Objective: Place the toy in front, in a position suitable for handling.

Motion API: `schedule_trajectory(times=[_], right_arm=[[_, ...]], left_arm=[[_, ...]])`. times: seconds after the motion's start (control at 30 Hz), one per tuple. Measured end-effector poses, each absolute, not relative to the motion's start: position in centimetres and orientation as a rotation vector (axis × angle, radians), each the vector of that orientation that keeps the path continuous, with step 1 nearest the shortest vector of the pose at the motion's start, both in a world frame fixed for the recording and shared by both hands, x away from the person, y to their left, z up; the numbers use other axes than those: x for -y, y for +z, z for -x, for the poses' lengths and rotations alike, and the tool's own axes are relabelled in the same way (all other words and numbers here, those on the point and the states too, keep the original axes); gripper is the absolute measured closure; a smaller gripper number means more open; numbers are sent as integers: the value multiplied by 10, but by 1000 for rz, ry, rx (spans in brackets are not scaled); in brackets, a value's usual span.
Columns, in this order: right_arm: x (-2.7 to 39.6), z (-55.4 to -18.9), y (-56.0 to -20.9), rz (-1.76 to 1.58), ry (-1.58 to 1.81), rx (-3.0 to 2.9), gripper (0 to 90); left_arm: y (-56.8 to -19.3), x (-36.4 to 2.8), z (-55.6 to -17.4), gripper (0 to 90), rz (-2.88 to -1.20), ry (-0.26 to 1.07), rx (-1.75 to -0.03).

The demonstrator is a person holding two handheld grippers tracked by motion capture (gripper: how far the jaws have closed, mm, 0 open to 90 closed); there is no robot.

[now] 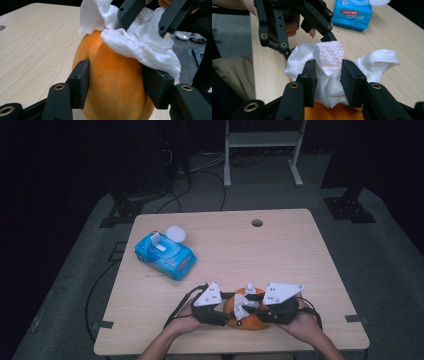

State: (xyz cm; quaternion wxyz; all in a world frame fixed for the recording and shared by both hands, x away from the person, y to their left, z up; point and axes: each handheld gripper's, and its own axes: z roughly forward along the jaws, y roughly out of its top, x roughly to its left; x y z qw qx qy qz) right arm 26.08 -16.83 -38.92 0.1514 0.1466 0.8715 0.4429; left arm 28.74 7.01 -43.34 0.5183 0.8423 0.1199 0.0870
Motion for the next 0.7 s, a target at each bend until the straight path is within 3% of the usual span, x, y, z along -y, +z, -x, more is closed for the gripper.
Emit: schedule_trajectory(times=[0.1, 0.33, 0.7], right_arm=[[165, -260, -392, -412, 1250, -2481, 656], [164, -260, -393, -435, 1186, -2477, 832], [181, -265, -376, -572, 1236, -2393, 861]], left_arm=[[-434, -70, -287, 426, -2030, 213, -286], [-434, -70, -287, 422, -2022, 206, -278], [-433, -66, -284, 417, -2018, 215, -237]])
